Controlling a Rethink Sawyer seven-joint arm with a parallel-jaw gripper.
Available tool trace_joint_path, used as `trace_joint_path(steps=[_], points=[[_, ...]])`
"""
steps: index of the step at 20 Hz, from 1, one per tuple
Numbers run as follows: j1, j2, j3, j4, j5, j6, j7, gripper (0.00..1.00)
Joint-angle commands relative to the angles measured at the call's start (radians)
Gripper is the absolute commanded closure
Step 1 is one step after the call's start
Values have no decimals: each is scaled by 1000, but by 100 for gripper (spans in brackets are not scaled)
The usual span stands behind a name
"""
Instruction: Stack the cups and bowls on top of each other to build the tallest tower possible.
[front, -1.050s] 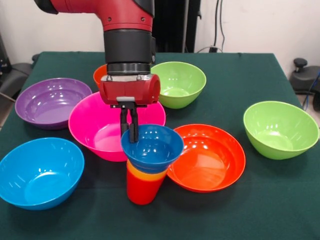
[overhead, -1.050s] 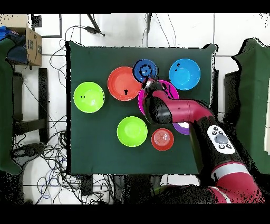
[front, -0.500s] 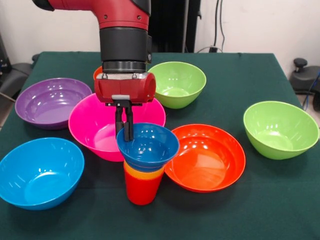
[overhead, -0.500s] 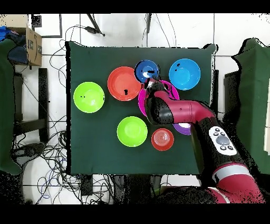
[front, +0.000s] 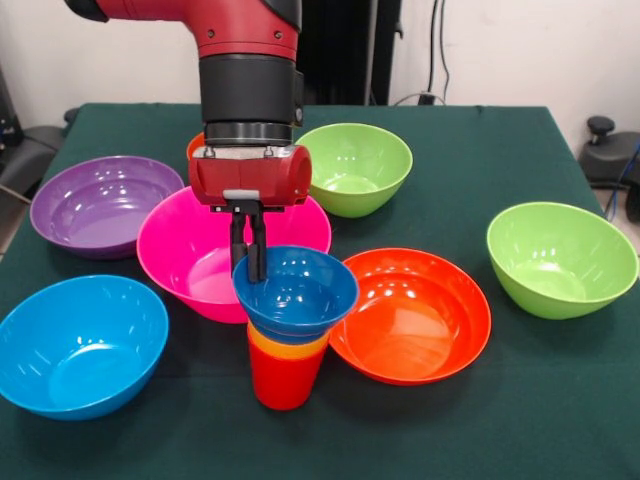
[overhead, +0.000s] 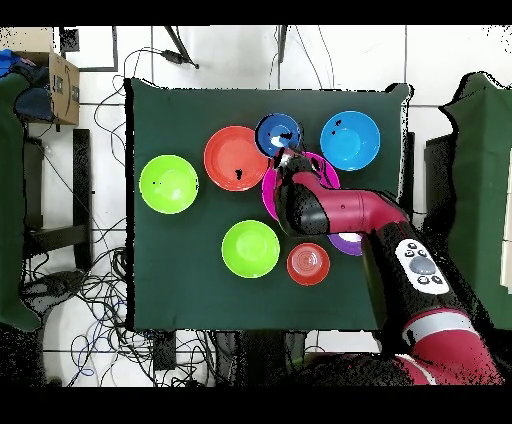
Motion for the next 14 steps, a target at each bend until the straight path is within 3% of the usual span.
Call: trace_joint_path(steps=[1, 9, 10, 14], points=[[13, 40, 13, -24, -56, 68, -12, 100], [17, 41, 3, -33, -57, 72, -16, 100], [16, 41, 4, -34, -58, 72, -17, 0], [12, 40, 9, -33, -59, 73, -19, 0]])
